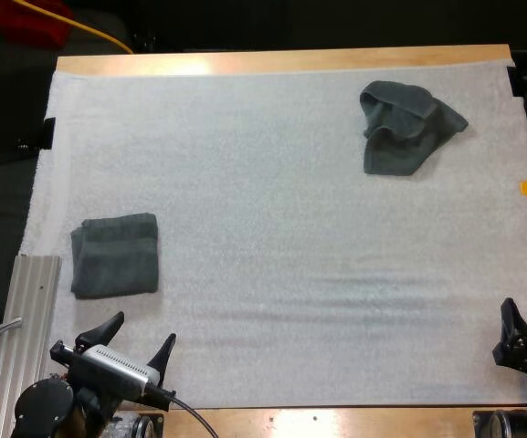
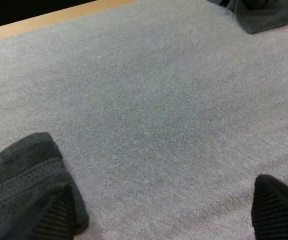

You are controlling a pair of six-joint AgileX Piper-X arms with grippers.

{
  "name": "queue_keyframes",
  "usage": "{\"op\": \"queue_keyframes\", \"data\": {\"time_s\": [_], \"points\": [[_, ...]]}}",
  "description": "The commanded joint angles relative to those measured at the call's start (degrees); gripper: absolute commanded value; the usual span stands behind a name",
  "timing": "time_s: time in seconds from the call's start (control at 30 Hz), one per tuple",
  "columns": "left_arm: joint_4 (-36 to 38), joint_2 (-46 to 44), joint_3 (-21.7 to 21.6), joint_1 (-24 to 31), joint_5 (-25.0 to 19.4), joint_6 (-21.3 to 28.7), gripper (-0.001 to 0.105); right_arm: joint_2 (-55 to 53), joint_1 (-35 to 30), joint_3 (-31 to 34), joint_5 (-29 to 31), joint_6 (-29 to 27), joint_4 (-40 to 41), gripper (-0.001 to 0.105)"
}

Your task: Pick towel from pile, fold and stack

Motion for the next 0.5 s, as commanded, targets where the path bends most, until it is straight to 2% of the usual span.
{"op": "queue_keyframes", "data": {"time_s": [0.0, 0.2, 0.47], "points": [[-1.39, -7.40, 0.03, -0.24, 0.16, -0.04, 0.070, -2.15, 0.04, -0.40, -0.99, -0.14, -0.36, 0.082], [-2.08, -5.13, -0.24, -0.24, 2.39, -1.99, 0.070, 0.14, 0.04, -2.51, -1.74, -0.14, -0.36, 0.082], [-6.07, 0.41, -2.97, -1.11, 6.64, -3.76, 0.070, 7.11, 0.04, -7.55, -7.06, -0.45, -0.36, 0.082]]}}
